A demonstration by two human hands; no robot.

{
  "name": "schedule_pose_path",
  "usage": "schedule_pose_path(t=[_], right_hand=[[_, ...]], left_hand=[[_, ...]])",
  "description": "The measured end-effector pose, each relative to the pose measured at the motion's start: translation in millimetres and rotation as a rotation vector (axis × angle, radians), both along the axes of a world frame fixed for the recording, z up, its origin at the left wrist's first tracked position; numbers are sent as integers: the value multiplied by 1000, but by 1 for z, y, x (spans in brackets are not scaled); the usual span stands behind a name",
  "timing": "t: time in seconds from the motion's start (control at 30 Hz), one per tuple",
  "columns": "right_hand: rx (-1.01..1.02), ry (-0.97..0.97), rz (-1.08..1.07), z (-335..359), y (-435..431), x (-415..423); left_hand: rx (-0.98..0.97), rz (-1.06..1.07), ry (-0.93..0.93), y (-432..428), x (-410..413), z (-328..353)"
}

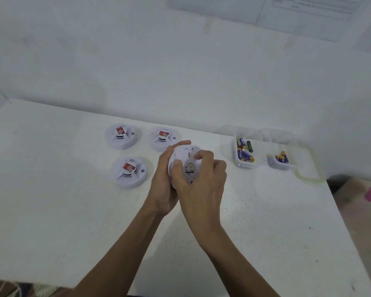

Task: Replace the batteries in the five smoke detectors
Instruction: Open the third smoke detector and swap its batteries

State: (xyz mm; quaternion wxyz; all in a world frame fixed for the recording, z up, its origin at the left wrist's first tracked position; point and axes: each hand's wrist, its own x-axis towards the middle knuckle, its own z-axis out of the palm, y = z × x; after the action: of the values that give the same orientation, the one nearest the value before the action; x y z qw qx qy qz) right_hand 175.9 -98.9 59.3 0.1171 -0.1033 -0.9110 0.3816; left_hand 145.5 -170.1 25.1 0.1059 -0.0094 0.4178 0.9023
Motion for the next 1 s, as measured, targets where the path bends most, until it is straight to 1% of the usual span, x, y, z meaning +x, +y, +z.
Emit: schedule_pose_path(t=[0.17, 0.23, 0.33, 0.43, 0.5, 0.57, 0.67, 0.7, 0.77, 0.87, 0.93, 1.0], right_hand=[[-5, 13, 98, 0, 10, 0], [-50, 25, 119, -2, 16, -2], [-136, 50, 150, -7, 25, -4], [-234, -8, 196, -9, 34, -5], [-311, -82, 228, -9, 39, -6], [-344, -142, 257, -10, 43, -6], [-410, -143, 287, -12, 52, -7], [-460, -127, 298, -12, 55, -7], [-638, -110, 297, -12, 61, -8], [-933, -170, 248, -12, 69, -10], [-1066, -197, 245, -14, 74, -11], [-1135, -221, 245, -13, 78, -12]], left_hand=[[-42, 2, -44, -4, -2, -3], [-35, -16, -67, -6, -3, -3], [-59, -36, -42, -9, -4, -4], [-94, -56, -3, -12, -5, 3], [-160, -63, 9, -14, -6, 8], [-255, -58, 15, -15, -7, 11], [-361, -69, 74, -16, -8, 11], [-391, -57, 88, -16, -7, 12], [-443, -28, 102, -19, -7, 13], [-505, -7, 108, -24, -8, 12], [-544, 2, 107, -28, -9, 13], [-566, -2, 105, -31, -9, 16]])
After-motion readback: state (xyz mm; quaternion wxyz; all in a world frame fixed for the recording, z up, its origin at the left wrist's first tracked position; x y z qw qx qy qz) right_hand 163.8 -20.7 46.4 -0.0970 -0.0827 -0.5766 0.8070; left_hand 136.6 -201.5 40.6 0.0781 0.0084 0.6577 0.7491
